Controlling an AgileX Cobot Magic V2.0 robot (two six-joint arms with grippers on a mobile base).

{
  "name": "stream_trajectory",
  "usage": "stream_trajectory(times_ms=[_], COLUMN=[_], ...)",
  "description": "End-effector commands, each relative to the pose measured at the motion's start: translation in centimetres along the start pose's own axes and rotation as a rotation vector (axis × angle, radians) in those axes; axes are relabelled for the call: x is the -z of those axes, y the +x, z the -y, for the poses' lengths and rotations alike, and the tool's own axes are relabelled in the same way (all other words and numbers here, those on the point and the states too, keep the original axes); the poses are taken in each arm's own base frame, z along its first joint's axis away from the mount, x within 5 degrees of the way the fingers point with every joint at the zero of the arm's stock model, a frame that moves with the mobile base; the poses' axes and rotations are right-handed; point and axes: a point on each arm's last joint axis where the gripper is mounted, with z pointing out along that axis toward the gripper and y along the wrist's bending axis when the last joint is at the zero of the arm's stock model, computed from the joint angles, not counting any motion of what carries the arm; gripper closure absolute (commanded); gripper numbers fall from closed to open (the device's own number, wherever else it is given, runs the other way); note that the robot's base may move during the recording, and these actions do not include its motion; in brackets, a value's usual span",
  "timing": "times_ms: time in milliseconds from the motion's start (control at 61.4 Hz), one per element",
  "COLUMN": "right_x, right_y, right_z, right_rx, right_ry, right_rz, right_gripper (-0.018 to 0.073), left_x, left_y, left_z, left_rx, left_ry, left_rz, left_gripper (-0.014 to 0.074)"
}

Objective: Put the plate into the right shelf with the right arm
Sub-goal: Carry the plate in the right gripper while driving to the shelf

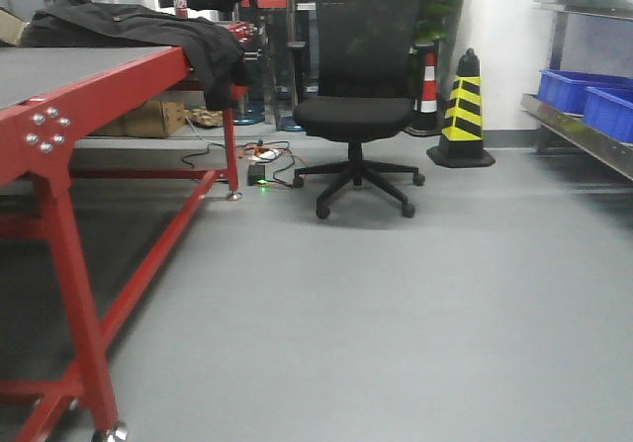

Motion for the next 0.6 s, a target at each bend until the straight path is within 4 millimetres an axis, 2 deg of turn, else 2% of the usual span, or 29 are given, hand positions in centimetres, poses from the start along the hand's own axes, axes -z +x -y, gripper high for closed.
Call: stream_trajectory(times_ms=[0, 587], right_x=[0.08, 0.08], right_y=[-1.76, -1.75], right_z=[-0.17, -0.17], right_rx=[0.008, 0.008], right_ry=[-0.005, -0.005], right_rz=[0.113, 0.113], right_gripper=[0.0509, 0.0509], left_x=[0.08, 0.08], left_y=[-0.52, -0.52], left_z=[-0.11, -0.11], left_rx=[0.015, 0.015], left_ry=[-0.012, -0.012], left_rz=[0.089, 0.089], left_gripper=[0.0724, 0.0724])
